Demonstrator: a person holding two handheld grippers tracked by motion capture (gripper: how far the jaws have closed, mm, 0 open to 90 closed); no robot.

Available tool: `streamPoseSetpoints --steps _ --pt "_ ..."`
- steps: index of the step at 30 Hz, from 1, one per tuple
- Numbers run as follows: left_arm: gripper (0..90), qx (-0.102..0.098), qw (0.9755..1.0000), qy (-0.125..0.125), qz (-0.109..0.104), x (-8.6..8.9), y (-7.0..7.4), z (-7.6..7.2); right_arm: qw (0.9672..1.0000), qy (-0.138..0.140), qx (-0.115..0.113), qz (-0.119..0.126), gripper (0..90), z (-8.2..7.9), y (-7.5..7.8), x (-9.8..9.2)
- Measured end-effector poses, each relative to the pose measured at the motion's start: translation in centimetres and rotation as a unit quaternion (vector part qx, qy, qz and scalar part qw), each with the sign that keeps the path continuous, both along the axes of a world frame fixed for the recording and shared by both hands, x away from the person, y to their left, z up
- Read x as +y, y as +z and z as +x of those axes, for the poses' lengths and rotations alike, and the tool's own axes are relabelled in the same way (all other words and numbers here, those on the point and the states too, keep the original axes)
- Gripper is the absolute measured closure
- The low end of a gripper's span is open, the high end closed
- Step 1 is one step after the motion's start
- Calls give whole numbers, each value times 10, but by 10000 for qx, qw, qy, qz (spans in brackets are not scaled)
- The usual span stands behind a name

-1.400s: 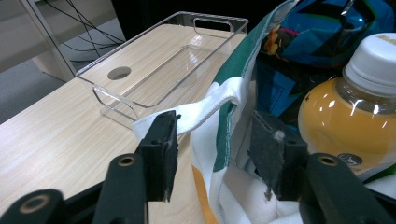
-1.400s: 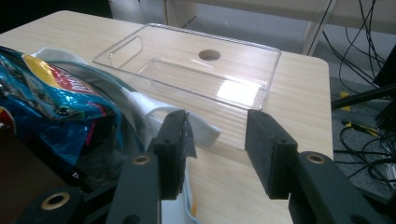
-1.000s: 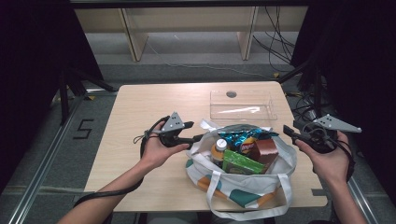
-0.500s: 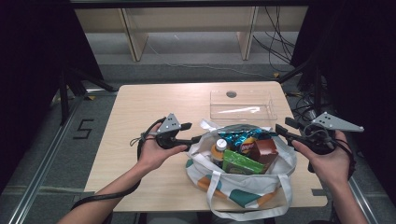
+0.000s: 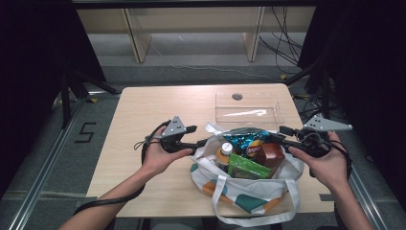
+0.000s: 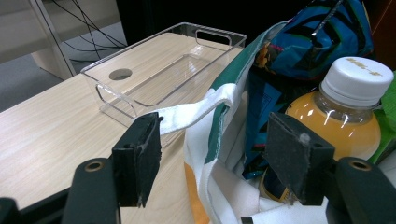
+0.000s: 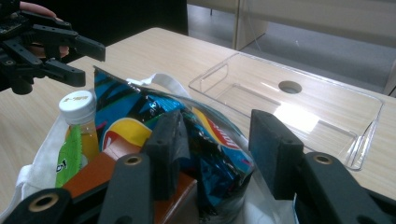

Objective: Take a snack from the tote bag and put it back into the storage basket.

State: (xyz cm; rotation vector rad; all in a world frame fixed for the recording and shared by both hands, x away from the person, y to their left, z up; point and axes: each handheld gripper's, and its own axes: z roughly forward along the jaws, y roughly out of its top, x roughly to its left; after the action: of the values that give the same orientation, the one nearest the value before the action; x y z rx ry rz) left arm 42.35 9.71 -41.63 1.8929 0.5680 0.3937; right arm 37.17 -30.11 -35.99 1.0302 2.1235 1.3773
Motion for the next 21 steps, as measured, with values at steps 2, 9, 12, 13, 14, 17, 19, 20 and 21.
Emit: streamPoseSetpoints --steps 2,9,12,13,14,17,19,20,21 --pt "353 41 10000 26 -18 0 0 0 9999 13 90 -86 571 2 -1 -1" --pt "337 22 10000 69 10 0 -1 -1 9999 -34 91 33 669 14 -9 1" --pt "334 31 10000 87 16 1 -2 0 9997 -59 219 44 735 16 -10 2" --pt "333 37 10000 86 18 1 -2 0 9999 -42 94 10 754 18 -12 3" --pt "333 40 10000 90 8 2 -2 0 9996 -51 278 25 770 17 -11 4" --pt "331 43 9999 93 1 2 -2 0 9993 -127 317 151 817 18 -12 7" --pt "331 40 10000 74 -31 2 -3 1 9995 -74 295 15 860 18 -12 5" --pt "331 37 10000 79 -26 2 -3 1 9992 -124 348 152 876 18 -13 7" --pt "331 43 9999 110 4 2 -3 0 9995 -154 230 141 882 19 -15 8"
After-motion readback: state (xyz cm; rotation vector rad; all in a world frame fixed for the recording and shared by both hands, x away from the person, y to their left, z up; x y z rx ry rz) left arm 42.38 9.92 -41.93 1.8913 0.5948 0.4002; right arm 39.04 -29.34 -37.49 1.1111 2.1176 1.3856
